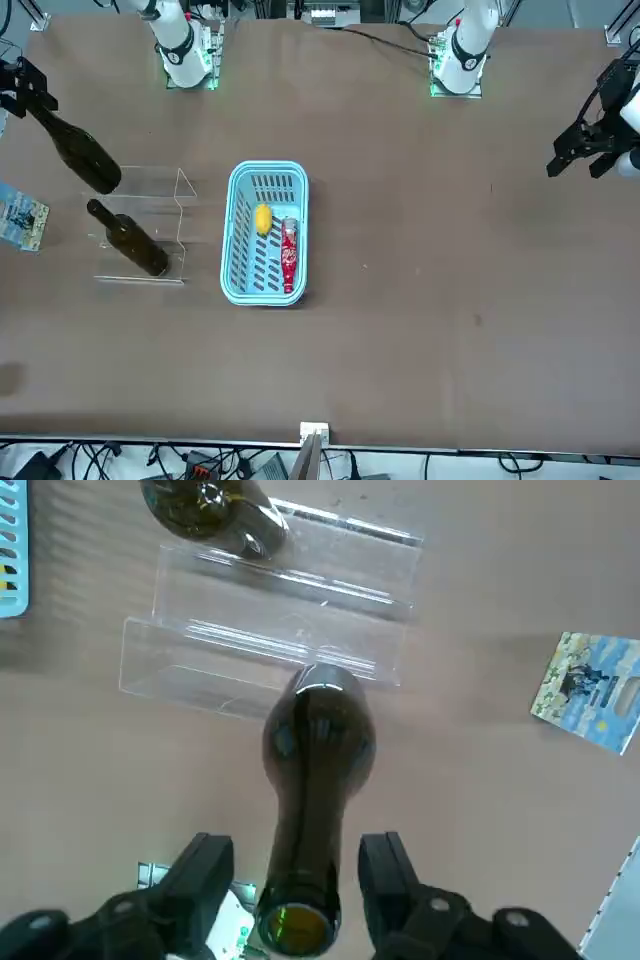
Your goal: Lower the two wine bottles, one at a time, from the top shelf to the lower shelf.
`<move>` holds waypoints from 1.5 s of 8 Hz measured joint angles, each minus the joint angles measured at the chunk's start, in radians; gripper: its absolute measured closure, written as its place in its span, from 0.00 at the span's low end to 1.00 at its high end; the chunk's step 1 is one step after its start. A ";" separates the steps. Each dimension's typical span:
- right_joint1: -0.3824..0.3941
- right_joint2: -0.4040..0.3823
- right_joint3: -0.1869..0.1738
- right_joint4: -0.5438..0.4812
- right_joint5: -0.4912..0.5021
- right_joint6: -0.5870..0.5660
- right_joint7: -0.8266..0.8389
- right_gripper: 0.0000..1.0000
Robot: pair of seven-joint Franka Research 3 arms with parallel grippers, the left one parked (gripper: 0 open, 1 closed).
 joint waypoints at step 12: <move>0.000 -0.001 -0.013 -0.013 -0.010 -0.016 0.000 0.52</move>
